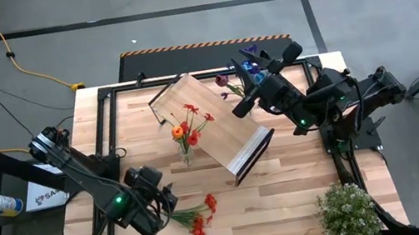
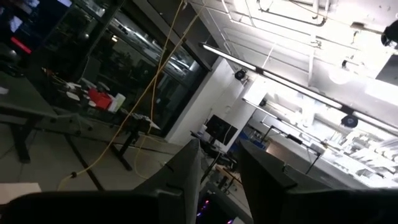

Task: Pick and place flowers into a vace then onto a shelf
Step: Put the orange flowers into the bottom transparent vase

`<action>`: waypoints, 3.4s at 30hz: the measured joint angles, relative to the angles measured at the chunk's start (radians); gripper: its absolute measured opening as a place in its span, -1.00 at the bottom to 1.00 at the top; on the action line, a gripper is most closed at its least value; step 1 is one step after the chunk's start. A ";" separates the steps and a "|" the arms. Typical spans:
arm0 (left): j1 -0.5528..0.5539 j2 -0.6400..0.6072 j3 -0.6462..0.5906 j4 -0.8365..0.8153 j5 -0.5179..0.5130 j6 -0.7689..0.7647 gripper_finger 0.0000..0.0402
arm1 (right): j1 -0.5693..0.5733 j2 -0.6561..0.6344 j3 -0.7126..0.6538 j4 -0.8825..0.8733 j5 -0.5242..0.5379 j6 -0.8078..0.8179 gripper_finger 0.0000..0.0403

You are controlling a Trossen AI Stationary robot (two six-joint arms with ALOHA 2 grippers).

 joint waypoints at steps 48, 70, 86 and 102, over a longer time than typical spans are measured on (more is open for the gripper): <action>-0.084 0.290 -0.004 0.155 0.457 0.811 0.38 | 0.048 0.000 0.000 -0.192 0.033 0.346 -0.51; -0.084 0.301 -0.242 0.534 0.508 0.802 0.38 | 0.107 0.000 0.000 -0.194 0.070 0.337 -0.51; -0.085 0.303 -0.246 0.599 0.533 0.767 -0.73 | 0.108 0.000 0.000 -0.195 0.070 0.343 -0.51; -0.083 0.210 -0.256 0.570 0.533 0.567 -0.83 | 0.108 0.000 0.000 -0.195 0.069 0.349 -0.51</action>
